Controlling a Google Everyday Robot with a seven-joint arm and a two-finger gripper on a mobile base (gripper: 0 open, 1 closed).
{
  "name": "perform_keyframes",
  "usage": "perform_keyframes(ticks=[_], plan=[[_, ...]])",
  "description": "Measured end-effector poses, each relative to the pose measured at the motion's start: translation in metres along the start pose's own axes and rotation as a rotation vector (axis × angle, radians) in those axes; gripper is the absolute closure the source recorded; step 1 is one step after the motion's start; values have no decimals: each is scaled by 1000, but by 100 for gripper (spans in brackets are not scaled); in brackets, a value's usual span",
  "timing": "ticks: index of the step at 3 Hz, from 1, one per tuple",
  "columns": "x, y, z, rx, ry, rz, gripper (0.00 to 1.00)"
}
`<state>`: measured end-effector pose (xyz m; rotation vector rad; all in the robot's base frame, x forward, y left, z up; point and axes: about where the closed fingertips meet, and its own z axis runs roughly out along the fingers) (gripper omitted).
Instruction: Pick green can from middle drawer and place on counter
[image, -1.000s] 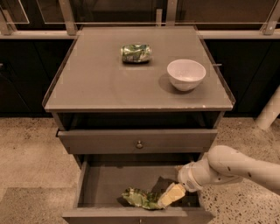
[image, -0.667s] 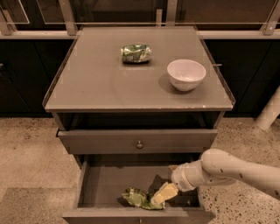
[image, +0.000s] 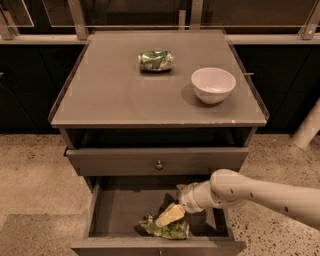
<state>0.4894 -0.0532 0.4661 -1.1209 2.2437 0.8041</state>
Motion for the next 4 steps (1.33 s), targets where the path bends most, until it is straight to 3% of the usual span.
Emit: perform_keyframes(ticks=[2, 4], plan=[[8, 2, 15, -16, -2, 23, 0], [22, 12, 70, -143, 27, 68, 0]])
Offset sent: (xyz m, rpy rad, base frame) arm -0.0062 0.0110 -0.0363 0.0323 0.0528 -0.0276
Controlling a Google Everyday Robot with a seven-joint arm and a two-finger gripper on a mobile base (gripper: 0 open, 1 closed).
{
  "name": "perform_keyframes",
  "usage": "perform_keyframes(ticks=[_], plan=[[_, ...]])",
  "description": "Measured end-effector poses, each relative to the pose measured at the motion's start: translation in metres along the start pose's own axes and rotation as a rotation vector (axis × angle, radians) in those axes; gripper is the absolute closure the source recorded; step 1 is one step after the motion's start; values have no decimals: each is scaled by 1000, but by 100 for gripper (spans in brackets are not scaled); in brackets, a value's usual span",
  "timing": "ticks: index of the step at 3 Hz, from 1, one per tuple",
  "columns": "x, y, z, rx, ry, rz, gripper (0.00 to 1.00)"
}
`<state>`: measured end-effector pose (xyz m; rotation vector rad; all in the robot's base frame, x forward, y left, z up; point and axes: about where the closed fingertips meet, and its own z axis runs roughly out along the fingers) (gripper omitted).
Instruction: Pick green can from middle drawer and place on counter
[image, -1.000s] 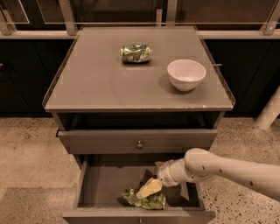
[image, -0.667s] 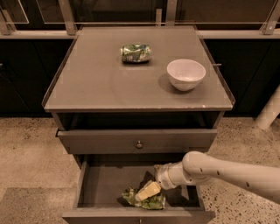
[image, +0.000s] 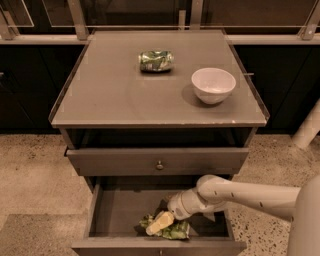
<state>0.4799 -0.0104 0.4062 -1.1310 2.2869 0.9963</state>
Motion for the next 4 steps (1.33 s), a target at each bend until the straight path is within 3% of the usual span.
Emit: perform_keyframes(ticks=[1, 2, 4], plan=[[5, 4, 15, -54, 10, 21, 0], [13, 8, 20, -91, 26, 28, 18], [14, 9, 21, -93, 27, 28, 64]])
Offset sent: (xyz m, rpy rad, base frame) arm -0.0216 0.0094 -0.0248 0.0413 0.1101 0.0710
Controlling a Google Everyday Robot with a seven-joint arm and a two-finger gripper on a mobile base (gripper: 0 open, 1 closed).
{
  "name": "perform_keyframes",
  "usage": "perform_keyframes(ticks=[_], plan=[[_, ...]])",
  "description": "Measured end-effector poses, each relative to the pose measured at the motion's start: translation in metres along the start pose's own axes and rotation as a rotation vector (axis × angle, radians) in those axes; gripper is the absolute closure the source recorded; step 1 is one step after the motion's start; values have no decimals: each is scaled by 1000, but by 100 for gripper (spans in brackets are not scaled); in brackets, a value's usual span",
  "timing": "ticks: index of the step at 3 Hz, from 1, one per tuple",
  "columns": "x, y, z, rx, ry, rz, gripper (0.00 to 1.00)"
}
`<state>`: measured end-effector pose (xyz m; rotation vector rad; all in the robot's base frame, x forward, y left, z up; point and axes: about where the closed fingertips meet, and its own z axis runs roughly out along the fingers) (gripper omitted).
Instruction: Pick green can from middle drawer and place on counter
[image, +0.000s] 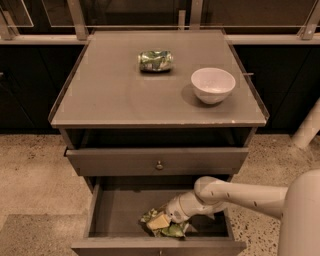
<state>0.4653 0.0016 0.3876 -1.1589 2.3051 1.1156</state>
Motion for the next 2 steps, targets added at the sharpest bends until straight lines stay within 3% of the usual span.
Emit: perform_keyframes(ticks=[1, 2], plan=[[0, 0, 0, 0, 0, 0, 87], [-5, 2, -9, 8, -14, -19, 100]])
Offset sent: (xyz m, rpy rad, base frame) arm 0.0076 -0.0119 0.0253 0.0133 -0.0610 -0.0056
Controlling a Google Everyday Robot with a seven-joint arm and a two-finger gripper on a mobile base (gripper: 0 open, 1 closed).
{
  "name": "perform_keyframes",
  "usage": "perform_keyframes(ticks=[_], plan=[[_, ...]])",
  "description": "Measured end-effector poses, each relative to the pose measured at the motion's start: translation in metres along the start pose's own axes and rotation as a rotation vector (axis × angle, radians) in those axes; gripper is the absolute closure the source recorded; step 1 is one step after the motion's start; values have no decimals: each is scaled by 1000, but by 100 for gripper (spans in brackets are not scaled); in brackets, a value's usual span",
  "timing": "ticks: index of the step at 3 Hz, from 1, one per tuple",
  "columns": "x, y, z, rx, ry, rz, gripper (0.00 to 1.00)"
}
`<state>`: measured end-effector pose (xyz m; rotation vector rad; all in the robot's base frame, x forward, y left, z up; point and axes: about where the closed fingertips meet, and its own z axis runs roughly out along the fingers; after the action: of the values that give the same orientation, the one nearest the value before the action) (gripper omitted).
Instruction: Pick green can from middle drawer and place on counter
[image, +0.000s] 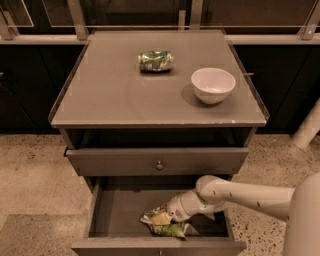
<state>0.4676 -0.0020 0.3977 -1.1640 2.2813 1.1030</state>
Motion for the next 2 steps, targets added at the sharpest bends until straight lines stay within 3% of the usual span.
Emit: perform_keyframes(ticks=[1, 2], plan=[[-6, 14, -35, 64, -35, -25, 100], [-6, 44, -85, 147, -71, -35, 100]])
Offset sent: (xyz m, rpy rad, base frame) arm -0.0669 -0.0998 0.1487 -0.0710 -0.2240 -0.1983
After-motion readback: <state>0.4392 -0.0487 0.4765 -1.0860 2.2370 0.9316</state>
